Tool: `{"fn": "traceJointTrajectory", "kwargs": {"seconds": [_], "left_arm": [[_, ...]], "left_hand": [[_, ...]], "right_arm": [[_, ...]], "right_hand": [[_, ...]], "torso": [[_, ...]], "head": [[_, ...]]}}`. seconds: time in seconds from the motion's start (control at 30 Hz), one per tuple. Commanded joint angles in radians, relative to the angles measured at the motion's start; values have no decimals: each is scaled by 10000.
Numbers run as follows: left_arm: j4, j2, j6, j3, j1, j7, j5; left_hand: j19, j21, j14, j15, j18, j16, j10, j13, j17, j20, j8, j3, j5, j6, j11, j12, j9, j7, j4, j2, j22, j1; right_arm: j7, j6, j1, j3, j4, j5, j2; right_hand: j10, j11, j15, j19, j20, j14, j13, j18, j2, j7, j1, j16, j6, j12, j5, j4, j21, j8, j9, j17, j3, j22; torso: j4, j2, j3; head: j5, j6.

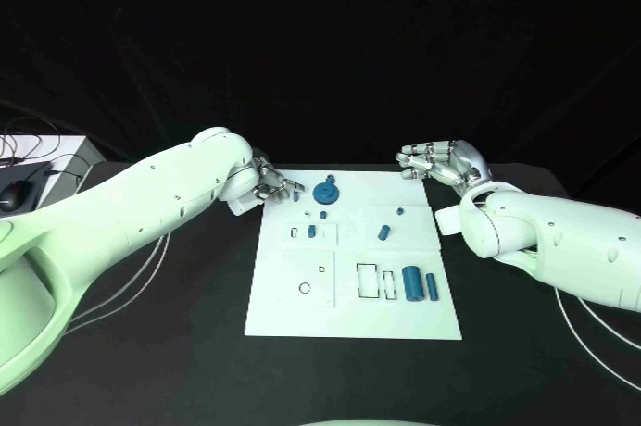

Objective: Assemble the parts on the task board

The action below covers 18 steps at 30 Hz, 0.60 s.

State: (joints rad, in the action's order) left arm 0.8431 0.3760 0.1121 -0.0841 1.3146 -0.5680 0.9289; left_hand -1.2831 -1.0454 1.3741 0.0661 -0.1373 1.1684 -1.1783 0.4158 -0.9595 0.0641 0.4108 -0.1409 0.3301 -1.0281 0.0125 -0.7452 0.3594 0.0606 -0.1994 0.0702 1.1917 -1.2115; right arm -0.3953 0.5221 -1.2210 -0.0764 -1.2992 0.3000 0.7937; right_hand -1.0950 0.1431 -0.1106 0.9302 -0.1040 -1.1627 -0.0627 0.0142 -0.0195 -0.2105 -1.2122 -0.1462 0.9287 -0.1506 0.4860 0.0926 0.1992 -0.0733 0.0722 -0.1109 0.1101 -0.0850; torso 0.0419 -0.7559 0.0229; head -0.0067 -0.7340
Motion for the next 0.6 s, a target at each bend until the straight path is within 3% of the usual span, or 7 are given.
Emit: {"fn": "traceJointTrajectory", "kwargs": {"seconds": [0.03,0.2,0.43,0.6], "left_arm": [[-15,-32,135,5,11,138,-221],[-23,-40,130,13,11,155,-254],[-36,-68,133,28,11,175,-306],[-55,-99,102,41,9,225,-389]], "left_hand": [[-27,-52,77,21,137,55,-57,23,-26,38,-27,12,25,-82,17,39,35,-13,70,-93,25,6],[-35,-74,85,30,152,66,-85,53,-53,56,-33,-17,13,-88,26,76,173,-23,249,-186,50,-33],[-68,-146,116,66,197,108,-129,87,-127,97,-58,203,15,-131,67,122,328,-68,665,-494,117,-360],[-73,-161,117,71,216,119,-143,94,-152,114,-87,351,18,-151,84,141,357,-84,776,-528,134,-447]], "right_arm": [[-104,-116,-3,5,10,33,-17],[-102,-123,-3,5,27,33,-31],[-101,-134,-2,5,43,33,-49],[-100,-138,-2,5,49,33,-57]], "right_hand": [[60,20,-3,-96,-2,61,14,-142,-7,-5,66,40,-86,60,35,-4,9,54,-9,13,-68,12],[60,20,-3,-96,-2,61,14,-142,-7,-5,66,40,-86,60,35,-4,9,54,-9,13,-68,12],[60,20,-3,-96,-2,61,14,-142,-7,-5,66,40,-86,60,35,-4,9,54,-9,13,-68,12],[60,20,-3,-96,-2,61,14,-142,-7,-5,66,40,-86,60,35,-4,9,54,-9,13,-68,12]], "torso": [[5,0,-1],[10,0,-3],[-1,-9,-3],[-4,-6,-8]], "head": [[-3,-29],[-11,-33],[-7,-32],[-19,-40]]}}
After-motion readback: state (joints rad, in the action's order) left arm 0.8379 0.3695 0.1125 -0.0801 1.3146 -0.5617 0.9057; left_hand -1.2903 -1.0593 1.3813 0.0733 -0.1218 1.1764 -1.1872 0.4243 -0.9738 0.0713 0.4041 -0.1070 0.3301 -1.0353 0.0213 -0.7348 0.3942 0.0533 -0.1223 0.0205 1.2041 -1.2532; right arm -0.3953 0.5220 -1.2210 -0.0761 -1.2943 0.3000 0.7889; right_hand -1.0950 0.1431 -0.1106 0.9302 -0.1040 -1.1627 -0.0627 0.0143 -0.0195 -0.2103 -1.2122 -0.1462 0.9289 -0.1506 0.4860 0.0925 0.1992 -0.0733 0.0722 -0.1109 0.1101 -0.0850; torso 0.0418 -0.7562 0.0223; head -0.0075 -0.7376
